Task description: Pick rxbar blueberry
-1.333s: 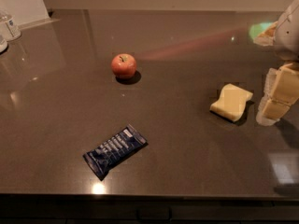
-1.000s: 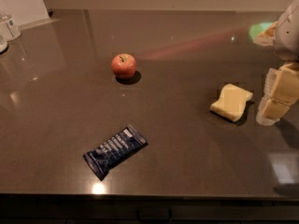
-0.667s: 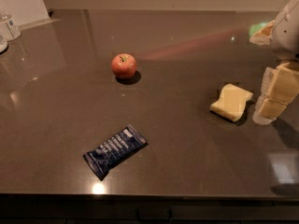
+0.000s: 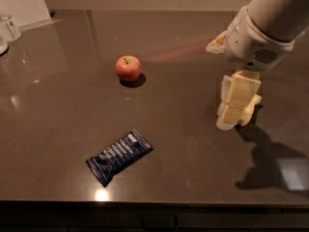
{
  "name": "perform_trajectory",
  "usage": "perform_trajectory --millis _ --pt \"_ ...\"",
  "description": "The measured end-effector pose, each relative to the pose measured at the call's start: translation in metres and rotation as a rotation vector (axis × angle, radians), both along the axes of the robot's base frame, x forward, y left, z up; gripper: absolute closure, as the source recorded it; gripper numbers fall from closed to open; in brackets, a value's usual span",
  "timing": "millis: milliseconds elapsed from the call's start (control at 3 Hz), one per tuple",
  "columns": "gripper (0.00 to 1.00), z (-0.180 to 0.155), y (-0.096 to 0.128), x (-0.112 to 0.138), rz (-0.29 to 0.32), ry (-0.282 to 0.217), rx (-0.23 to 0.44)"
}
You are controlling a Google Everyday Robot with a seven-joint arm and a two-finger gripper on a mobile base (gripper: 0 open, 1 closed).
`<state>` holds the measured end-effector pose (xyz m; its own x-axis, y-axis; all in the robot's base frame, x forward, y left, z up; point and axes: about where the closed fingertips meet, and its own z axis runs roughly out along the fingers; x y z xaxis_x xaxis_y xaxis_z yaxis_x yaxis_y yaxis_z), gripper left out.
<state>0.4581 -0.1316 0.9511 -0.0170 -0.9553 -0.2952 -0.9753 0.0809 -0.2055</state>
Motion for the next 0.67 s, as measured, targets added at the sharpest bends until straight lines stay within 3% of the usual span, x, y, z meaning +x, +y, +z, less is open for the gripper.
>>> perform_trajectory --millis 667 --pt "0.0 -0.048 0.082 0.004 0.231 0.053 0.035"
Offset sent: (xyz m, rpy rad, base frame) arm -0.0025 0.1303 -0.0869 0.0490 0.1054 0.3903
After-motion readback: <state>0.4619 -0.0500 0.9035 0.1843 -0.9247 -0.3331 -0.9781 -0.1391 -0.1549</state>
